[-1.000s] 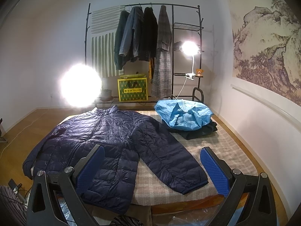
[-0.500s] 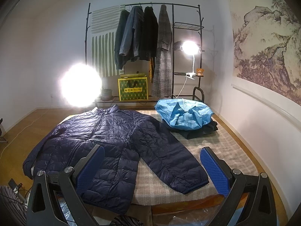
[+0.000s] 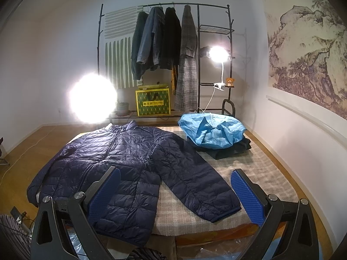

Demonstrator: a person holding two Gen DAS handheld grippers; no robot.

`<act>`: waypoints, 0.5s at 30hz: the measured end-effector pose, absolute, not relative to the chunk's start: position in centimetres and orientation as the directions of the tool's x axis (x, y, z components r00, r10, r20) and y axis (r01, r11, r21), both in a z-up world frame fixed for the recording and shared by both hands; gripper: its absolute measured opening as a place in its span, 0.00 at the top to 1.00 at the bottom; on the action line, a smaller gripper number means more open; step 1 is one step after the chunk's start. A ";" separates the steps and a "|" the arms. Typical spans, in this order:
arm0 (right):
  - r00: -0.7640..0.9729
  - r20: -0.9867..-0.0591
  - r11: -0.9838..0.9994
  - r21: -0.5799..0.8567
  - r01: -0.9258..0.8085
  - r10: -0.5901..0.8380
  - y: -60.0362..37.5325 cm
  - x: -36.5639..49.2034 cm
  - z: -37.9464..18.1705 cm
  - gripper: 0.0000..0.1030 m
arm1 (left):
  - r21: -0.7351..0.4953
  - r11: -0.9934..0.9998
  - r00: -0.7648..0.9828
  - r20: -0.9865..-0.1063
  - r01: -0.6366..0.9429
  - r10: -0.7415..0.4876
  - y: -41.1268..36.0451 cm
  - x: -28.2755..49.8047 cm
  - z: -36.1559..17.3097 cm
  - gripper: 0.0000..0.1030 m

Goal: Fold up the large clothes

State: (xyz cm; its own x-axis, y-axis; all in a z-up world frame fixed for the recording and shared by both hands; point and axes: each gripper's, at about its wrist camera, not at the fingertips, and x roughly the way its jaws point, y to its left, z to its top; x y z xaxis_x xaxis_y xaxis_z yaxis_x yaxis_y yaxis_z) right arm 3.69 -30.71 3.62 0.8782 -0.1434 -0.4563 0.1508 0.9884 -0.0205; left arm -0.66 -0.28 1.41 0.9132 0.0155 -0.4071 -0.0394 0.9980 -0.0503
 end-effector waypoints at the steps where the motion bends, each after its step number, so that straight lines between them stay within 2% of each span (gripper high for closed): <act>1: 0.878 -0.456 0.988 -0.021 0.152 -0.145 -30.7 3.7 3.5 0.00 | -0.050 0.998 0.913 -0.407 -0.039 0.015 -0.3 -0.7 1.4 0.00; 15: 0.876 -0.463 0.989 -0.011 0.146 -0.135 -30.7 3.9 3.3 0.00 | -0.043 0.998 0.912 -0.408 -0.053 0.031 -0.3 -0.5 2.2 0.00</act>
